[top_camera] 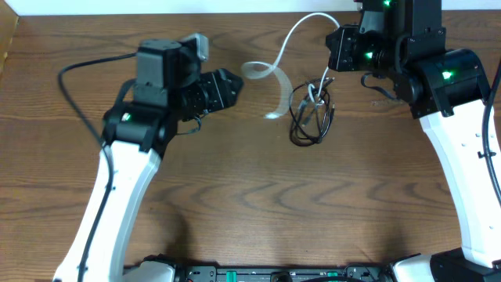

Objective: Untangle cables

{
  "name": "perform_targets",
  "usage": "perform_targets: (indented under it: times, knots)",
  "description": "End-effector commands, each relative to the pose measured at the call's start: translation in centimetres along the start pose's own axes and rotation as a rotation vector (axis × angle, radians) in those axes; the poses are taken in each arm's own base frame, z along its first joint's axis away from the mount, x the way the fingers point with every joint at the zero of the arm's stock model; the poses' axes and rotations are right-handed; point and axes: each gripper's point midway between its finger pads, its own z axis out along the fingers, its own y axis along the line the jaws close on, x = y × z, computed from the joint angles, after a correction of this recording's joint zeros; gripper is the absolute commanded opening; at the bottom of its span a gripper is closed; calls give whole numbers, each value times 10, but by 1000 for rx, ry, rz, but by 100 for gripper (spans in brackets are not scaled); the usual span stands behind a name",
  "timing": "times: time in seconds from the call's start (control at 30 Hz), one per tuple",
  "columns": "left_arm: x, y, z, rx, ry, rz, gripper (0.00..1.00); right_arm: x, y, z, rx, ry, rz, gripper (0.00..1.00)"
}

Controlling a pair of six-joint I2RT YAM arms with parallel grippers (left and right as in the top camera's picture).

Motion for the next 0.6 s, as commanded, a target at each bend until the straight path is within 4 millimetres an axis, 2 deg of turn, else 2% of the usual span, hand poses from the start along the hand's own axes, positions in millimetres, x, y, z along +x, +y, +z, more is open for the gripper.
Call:
perform_targets:
  times: [0.0, 0.13, 0.27, 0.37, 0.57]
  knots:
    - [11, 13, 21, -28, 87, -6, 93, -1, -2, -1, 26, 2, 21, 1]
    - [26, 27, 46, -39, 187, -21, 94, 6, -8, 8, 43, 37, 33, 1]
    - [40, 10, 58, 108, 275, 53, 92, 8, -9, 12, 46, 49, 36, 1]
    - [50, 6, 67, 129, 313, 85, 92, 9, -8, 12, 39, 51, 35, 1]
    - [68, -11, 104, 173, 357, 169, 92, 12, -6, 12, 29, 68, 39, 1]
